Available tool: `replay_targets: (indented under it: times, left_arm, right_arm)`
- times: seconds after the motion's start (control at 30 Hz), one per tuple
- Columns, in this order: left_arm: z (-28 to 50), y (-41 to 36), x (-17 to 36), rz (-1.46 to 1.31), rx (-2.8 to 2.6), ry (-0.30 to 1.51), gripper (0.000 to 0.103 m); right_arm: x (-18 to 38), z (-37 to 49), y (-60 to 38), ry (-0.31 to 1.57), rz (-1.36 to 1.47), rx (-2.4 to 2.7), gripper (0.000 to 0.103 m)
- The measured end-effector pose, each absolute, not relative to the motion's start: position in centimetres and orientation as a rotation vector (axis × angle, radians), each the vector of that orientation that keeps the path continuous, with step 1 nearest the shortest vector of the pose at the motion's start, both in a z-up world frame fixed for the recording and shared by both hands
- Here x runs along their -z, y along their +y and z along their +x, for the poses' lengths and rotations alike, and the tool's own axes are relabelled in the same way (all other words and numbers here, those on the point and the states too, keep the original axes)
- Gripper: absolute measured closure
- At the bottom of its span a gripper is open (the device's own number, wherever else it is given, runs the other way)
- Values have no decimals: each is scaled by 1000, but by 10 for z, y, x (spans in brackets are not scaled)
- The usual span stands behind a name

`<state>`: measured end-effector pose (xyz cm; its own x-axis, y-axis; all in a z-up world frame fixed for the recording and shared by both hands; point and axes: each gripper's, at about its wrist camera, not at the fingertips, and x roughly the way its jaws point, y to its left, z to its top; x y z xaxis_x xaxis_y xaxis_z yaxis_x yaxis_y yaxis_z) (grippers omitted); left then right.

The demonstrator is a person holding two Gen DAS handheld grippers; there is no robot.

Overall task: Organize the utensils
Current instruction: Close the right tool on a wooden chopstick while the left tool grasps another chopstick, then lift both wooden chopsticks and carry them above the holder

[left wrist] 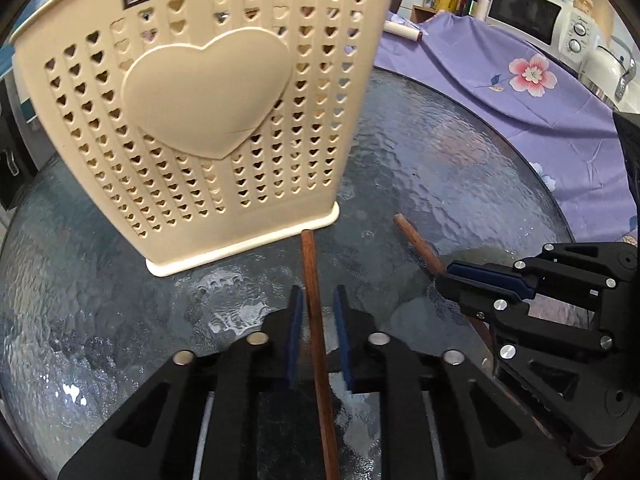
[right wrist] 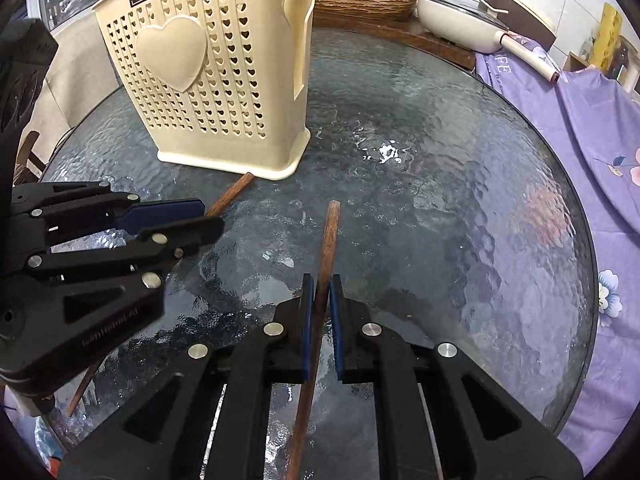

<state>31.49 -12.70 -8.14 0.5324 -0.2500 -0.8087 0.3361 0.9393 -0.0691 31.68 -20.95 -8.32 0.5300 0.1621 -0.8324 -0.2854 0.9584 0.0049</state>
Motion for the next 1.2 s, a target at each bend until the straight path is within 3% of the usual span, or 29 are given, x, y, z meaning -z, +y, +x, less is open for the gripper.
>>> replay_targets:
  times: [0.07,0.73,1.2]
  left_arm:
    - [312,-120,81,94,349,946,95]
    - [294,-81,63,14,368,919,96]
    - [241,-53,-5,-49,424,738,96]
  right_arm:
    - [83,317,-209,979,-135,-265,94]
    - [80,314,-207,949,-77,-252,95]
    - [6,270,-220,706,89,-397,95]
